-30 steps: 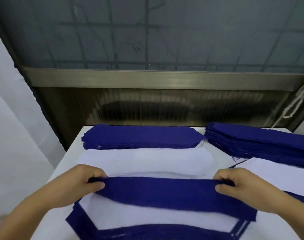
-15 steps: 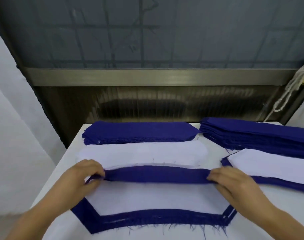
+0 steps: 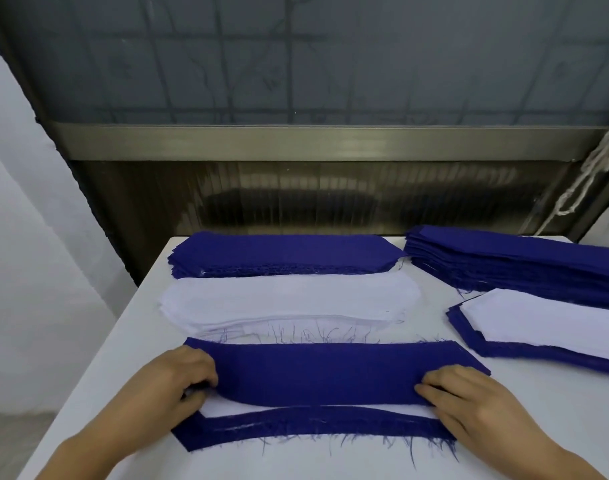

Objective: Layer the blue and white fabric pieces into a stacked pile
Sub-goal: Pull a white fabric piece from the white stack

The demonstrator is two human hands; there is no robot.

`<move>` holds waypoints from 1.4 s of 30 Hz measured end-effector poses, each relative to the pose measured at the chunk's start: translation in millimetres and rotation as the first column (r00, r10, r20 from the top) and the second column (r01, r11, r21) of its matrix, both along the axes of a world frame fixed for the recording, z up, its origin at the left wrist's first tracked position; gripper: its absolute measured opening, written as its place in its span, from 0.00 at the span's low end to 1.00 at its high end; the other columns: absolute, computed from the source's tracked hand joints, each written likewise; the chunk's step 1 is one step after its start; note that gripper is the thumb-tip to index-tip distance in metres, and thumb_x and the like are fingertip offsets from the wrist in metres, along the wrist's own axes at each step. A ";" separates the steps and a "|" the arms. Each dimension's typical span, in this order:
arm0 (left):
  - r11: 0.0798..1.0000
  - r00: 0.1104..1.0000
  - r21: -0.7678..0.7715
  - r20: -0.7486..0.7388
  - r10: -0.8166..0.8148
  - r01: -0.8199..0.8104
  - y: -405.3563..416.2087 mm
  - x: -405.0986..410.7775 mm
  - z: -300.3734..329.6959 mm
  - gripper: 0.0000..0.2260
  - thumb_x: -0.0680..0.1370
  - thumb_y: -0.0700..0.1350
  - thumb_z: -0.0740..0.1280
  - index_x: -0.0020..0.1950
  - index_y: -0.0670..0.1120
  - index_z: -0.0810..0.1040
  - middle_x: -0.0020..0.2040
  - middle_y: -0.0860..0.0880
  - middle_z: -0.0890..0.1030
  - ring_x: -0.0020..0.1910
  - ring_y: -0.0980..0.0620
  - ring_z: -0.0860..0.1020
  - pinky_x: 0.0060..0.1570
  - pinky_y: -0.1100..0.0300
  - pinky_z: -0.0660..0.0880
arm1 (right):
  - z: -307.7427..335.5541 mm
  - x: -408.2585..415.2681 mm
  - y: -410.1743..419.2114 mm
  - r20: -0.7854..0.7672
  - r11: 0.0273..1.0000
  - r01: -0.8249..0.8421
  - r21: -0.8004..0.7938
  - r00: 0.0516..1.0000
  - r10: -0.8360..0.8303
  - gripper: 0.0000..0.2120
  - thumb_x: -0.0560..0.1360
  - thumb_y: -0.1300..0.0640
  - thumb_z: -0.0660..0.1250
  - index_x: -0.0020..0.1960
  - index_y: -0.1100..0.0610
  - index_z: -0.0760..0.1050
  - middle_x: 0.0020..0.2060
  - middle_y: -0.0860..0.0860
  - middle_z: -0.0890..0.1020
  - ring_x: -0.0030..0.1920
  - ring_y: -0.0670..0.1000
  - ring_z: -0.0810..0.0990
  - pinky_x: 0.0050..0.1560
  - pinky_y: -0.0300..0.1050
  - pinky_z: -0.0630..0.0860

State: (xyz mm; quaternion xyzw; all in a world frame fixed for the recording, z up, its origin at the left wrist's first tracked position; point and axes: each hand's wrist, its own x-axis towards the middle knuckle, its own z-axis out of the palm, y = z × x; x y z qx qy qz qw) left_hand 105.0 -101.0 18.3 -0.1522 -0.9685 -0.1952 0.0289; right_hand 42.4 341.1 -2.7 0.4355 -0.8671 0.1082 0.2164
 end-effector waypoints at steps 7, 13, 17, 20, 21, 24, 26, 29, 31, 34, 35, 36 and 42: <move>0.999 0.992 -0.008 0.119 -0.045 0.046 0.2 -5.7 10.8 0.11 0.71 0.67 0.65 0.42 0.62 0.78 0.48 0.66 0.76 0.49 0.64 0.75 0.48 0.69 0.71 | 9.3 0.8 -0.5 0.204 0.998 0.055 0.034 0.977 -0.061 0.15 0.77 0.44 0.62 0.51 0.49 0.84 0.48 0.41 0.81 0.46 0.41 0.79 0.47 0.35 0.74; 0.993 0.987 0.017 0.115 -0.114 0.113 46.9 -37.2 -0.3 0.06 0.74 0.61 0.65 0.41 0.61 0.73 0.44 0.64 0.75 0.46 0.63 0.73 0.46 0.68 0.71 | 15.0 -16.7 -28.0 0.377 0.987 0.157 0.040 0.912 -0.161 0.01 0.77 0.51 0.67 0.46 0.47 0.77 0.41 0.37 0.74 0.38 0.38 0.73 0.41 0.28 0.69; 0.992 0.970 0.047 0.204 -0.128 0.121 42.7 -44.3 -8.2 0.05 0.74 0.59 0.67 0.44 0.62 0.72 0.48 0.64 0.73 0.49 0.63 0.72 0.48 0.68 0.71 | 14.5 -26.2 -14.7 0.485 0.965 0.185 0.185 0.837 -0.254 0.02 0.77 0.49 0.63 0.46 0.43 0.71 0.38 0.38 0.71 0.41 0.40 0.72 0.39 0.30 0.67; 0.994 0.965 0.044 0.237 -0.109 0.101 28.6 -49.0 -5.3 0.06 0.73 0.57 0.69 0.46 0.61 0.73 0.49 0.65 0.73 0.50 0.63 0.72 0.49 0.68 0.71 | 22.7 -34.7 0.6 0.497 0.936 0.223 0.274 0.800 -0.336 0.07 0.76 0.51 0.63 0.42 0.41 0.66 0.36 0.39 0.72 0.39 0.42 0.73 0.38 0.33 0.69; 0.994 0.961 0.029 0.256 -0.105 0.101 25.7 -52.0 -2.6 0.06 0.73 0.57 0.70 0.47 0.61 0.74 0.49 0.65 0.73 0.50 0.63 0.72 0.49 0.68 0.71 | 24.9 -38.7 2.7 0.492 0.924 0.234 0.302 0.792 -0.361 0.08 0.75 0.51 0.62 0.41 0.41 0.65 0.35 0.40 0.73 0.39 0.43 0.73 0.38 0.33 0.69; 0.995 0.962 -0.012 0.256 -0.096 0.102 31.4 -67.9 6.7 0.04 0.74 0.57 0.68 0.46 0.61 0.75 0.48 0.66 0.73 0.49 0.66 0.72 0.48 0.70 0.71 | 30.5 -54.8 -4.4 0.462 0.908 0.257 0.331 0.795 -0.394 0.09 0.75 0.52 0.63 0.39 0.42 0.66 0.35 0.40 0.73 0.37 0.43 0.74 0.37 0.33 0.70; 0.998 0.989 -0.009 0.139 -0.060 0.062 45.5 -85.3 11.9 0.02 0.76 0.56 0.67 0.46 0.62 0.75 0.47 0.66 0.73 0.49 0.67 0.72 0.48 0.72 0.70 | 34.4 -70.2 -18.1 0.470 0.933 0.289 0.216 0.807 -0.358 0.08 0.76 0.53 0.64 0.42 0.42 0.69 0.37 0.38 0.74 0.37 0.43 0.75 0.38 0.34 0.72; 0.999 0.997 0.015 -0.052 0.048 -0.047 67.5 -121.7 16.7 0.05 0.78 0.52 0.66 0.53 0.58 0.77 0.49 0.65 0.72 0.49 0.65 0.71 0.48 0.74 0.66 | 40.4 -106.4 -48.0 0.463 0.952 0.305 0.014 0.842 -0.276 0.02 0.78 0.52 0.64 0.50 0.46 0.74 0.44 0.39 0.74 0.43 0.42 0.76 0.43 0.36 0.74; 0.993 0.988 0.065 -0.112 0.109 -0.102 79.1 -150.6 19.9 0.07 0.78 0.48 0.66 0.55 0.54 0.78 0.51 0.62 0.72 0.50 0.62 0.72 0.49 0.73 0.66 | 41.2 -136.9 -70.8 0.442 0.949 0.310 -0.060 0.861 -0.254 0.04 0.79 0.53 0.65 0.53 0.48 0.74 0.47 0.40 0.74 0.47 0.42 0.75 0.45 0.32 0.71; 0.978 0.982 0.139 -0.090 0.166 -0.153 92.3 -188.9 23.1 0.08 0.79 0.44 0.66 0.57 0.50 0.78 0.54 0.57 0.75 0.52 0.58 0.74 0.51 0.67 0.71 | 39.3 -178.4 -99.6 0.459 0.930 0.351 -0.110 0.848 -0.266 0.04 0.79 0.55 0.64 0.53 0.48 0.72 0.48 0.42 0.74 0.49 0.44 0.74 0.48 0.34 0.72; 0.972 0.981 0.158 -0.054 0.187 -0.176 94.8 -200.0 22.6 0.09 0.79 0.44 0.66 0.59 0.50 0.78 0.56 0.56 0.75 0.52 0.57 0.74 0.53 0.66 0.72 | 36.5 -191.2 -105.2 0.478 0.923 0.371 -0.106 0.833 -0.280 0.04 0.79 0.55 0.64 0.52 0.47 0.72 0.48 0.42 0.73 0.50 0.44 0.74 0.48 0.35 0.73; 0.964 0.979 0.174 -0.009 0.204 -0.200 96.3 -209.9 21.6 0.09 0.79 0.44 0.66 0.59 0.49 0.78 0.57 0.55 0.75 0.53 0.57 0.75 0.54 0.65 0.73 | 33.0 -203.1 -109.1 0.497 0.918 0.389 -0.082 0.814 -0.301 0.03 0.79 0.53 0.64 0.52 0.47 0.71 0.49 0.42 0.73 0.50 0.44 0.74 0.49 0.37 0.73; 0.943 0.962 0.217 0.159 0.222 -0.253 94.8 -246.1 14.9 0.04 0.78 0.46 0.68 0.52 0.51 0.79 0.53 0.52 0.75 0.49 0.55 0.76 0.54 0.59 0.75 | 13.3 -240.5 -112.4 0.500 0.935 0.348 0.072 0.798 -0.336 0.04 0.78 0.48 0.65 0.49 0.44 0.70 0.49 0.42 0.72 0.51 0.45 0.72 0.53 0.41 0.72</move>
